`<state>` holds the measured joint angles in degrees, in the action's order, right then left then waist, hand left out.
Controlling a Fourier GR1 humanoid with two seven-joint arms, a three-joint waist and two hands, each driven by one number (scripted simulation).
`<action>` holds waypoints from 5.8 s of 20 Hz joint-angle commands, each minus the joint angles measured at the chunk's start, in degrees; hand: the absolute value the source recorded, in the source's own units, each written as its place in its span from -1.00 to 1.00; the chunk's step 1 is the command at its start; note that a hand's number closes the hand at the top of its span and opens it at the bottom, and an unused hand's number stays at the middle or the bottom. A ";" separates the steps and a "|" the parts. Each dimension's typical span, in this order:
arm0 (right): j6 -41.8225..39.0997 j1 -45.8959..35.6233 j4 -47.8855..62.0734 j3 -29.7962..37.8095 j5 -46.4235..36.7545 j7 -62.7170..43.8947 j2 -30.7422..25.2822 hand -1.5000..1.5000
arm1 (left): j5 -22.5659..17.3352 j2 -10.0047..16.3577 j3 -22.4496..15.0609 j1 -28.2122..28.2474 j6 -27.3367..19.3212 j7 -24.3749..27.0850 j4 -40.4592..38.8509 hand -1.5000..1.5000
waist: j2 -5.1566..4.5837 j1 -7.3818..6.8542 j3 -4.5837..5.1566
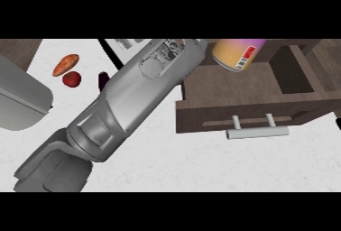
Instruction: Pick up the can, place it into the drawer and close the drawer
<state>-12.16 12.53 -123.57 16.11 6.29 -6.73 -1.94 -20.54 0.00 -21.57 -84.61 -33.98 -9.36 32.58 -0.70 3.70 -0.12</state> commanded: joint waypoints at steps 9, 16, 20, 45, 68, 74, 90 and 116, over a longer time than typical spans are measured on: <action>1.55 -2.67 -0.88 -2.47 -2.01 -2.96 0.58 -1.00 | -5.02 0.00 -6.06 -0.36 -1.69 7.48 -8.64 1.00 | -0.43 1.50 -0.01; -1.08 -4.95 3.33 2.01 1.56 -0.54 -3.38 -1.00 | -6.56 0.00 -9.09 0.49 -1.60 9.75 -12.06 1.00 | -0.81 2.67 -0.08; -0.43 -5.21 1.96 0.40 0.79 -1.45 -2.42 -1.00 | -6.94 0.00 -11.48 0.72 -3.55 11.39 -12.48 1.00 | -0.93 3.21 -0.05; -0.22 -7.52 -3.65 -3.83 -14.26 2.79 -6.95 -1.00 | -16.37 0.00 -12.66 2.96 -11.07 15.73 -11.20 -1.00 | -1.33 3.32 0.02; 9.99 -17.55 16.80 -22.97 -62.56 6.43 -11.48 -1.00 | -18.69 0.00 -13.46 2.60 -15.13 13.74 -3.64 -1.00 | 0.60 -4.32 0.12; 17.46 -22.76 30.86 -19.25 -63.63 10.63 -10.08 -1.00 | -16.27 6.10 -12.76 6.64 -12.04 11.83 0.93 -1.00 | 0.76 -4.82 0.09; 35.26 -36.25 62.31 -14.64 -73.66 11.41 -5.98 -1.00 | -12.54 17.93 -15.56 12.94 -13.67 -3.21 20.87 -1.00 | 0.75 -7.45 0.05; 55.90 -70.54 103.80 -2.68 -76.79 12.10 -9.14 -1.00 | -8.12 27.70 -15.41 32.15 -11.74 -4.14 41.03 -1.00 | -0.90 -9.42 -0.03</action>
<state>44.14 -52.49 -25.16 12.30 -70.47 5.04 -9.97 -29.63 28.28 -36.25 -55.01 -45.04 -14.10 71.06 -0.54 -4.14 -0.02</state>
